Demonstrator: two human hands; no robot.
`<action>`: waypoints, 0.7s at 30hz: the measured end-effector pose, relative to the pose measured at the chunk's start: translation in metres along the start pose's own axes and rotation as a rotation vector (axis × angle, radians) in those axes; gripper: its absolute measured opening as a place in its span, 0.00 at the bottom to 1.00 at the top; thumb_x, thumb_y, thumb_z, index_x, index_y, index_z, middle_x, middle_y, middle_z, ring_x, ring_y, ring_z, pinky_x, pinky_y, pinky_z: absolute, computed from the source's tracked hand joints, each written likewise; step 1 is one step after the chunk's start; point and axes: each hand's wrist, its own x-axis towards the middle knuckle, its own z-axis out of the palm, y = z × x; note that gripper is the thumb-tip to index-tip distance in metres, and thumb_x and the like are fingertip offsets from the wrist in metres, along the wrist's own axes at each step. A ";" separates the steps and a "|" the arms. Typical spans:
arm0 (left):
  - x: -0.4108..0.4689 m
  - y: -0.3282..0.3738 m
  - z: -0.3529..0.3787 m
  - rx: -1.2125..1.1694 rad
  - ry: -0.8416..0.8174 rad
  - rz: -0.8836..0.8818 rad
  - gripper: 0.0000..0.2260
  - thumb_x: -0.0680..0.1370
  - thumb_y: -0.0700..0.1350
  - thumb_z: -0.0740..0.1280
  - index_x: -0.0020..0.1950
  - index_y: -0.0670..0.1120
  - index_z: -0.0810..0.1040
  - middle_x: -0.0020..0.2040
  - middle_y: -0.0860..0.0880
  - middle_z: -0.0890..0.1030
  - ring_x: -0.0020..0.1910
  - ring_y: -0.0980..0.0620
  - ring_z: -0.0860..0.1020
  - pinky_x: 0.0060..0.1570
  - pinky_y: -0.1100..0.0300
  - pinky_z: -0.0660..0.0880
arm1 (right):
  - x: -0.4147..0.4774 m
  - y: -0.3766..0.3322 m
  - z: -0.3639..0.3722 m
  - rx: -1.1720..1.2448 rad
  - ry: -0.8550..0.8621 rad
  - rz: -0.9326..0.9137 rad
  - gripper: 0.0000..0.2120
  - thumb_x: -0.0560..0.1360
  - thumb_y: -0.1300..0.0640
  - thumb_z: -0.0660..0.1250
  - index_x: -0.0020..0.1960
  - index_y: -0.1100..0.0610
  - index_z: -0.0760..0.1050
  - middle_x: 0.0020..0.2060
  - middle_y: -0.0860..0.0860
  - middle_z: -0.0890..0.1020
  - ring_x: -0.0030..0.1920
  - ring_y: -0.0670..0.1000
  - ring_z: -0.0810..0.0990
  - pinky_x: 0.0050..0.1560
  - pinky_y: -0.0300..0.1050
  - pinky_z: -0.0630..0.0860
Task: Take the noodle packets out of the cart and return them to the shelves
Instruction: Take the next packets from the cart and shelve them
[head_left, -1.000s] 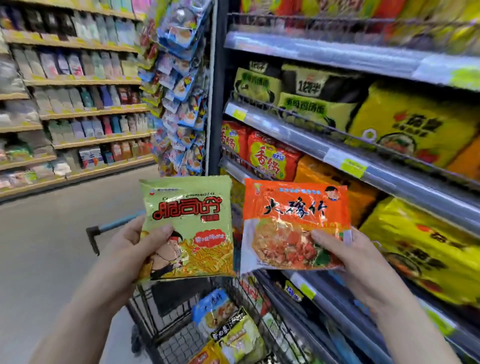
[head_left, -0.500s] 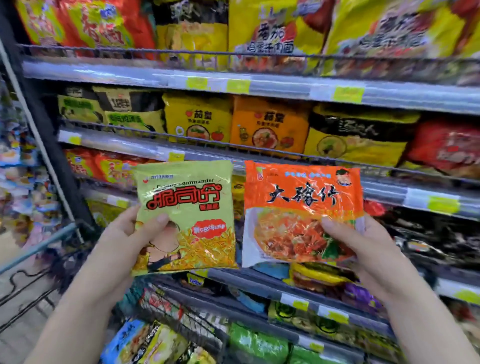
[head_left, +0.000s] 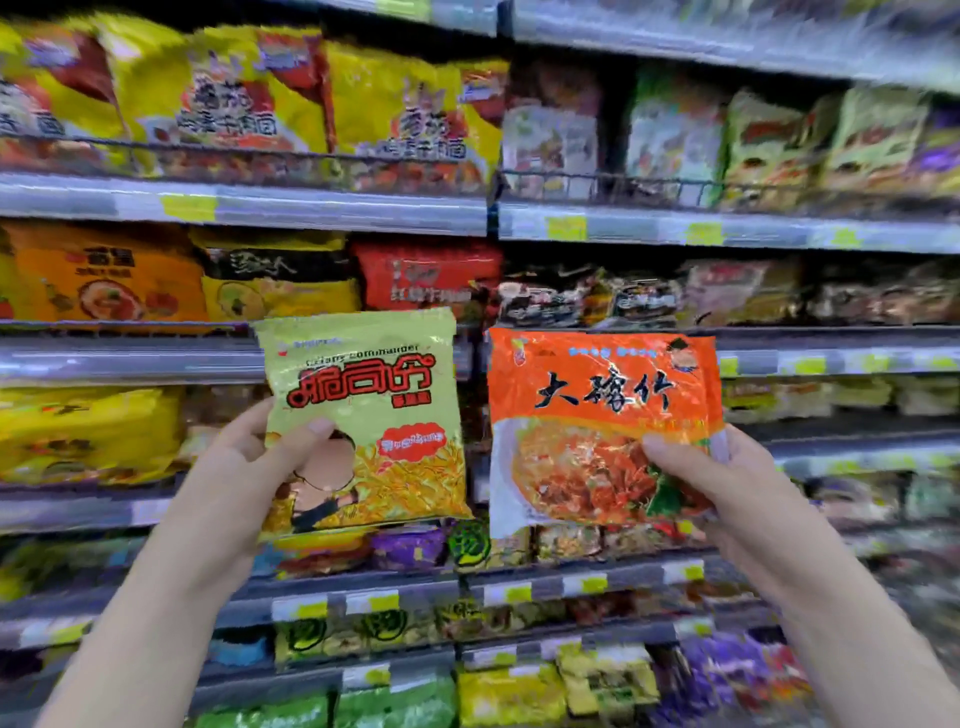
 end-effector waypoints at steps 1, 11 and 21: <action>0.001 0.001 0.020 -0.019 -0.035 0.014 0.22 0.69 0.53 0.78 0.62 0.56 0.79 0.53 0.56 0.86 0.59 0.54 0.80 0.67 0.47 0.68 | -0.005 -0.007 -0.021 0.000 0.023 -0.008 0.15 0.69 0.52 0.75 0.54 0.54 0.80 0.48 0.51 0.89 0.42 0.47 0.87 0.33 0.37 0.78; 0.020 0.036 0.189 -0.112 -0.419 0.138 0.34 0.51 0.62 0.85 0.54 0.52 0.85 0.48 0.49 0.89 0.41 0.54 0.87 0.33 0.63 0.81 | -0.035 -0.061 -0.159 -0.061 0.256 -0.090 0.08 0.67 0.49 0.76 0.41 0.51 0.79 0.48 0.56 0.89 0.52 0.58 0.87 0.55 0.56 0.80; 0.087 0.043 0.326 -0.157 -0.560 0.268 0.24 0.59 0.59 0.82 0.51 0.51 0.86 0.48 0.48 0.88 0.41 0.53 0.87 0.38 0.62 0.82 | 0.001 -0.070 -0.268 -0.110 0.366 -0.156 0.45 0.61 0.40 0.85 0.61 0.72 0.72 0.55 0.73 0.80 0.51 0.59 0.88 0.50 0.69 0.82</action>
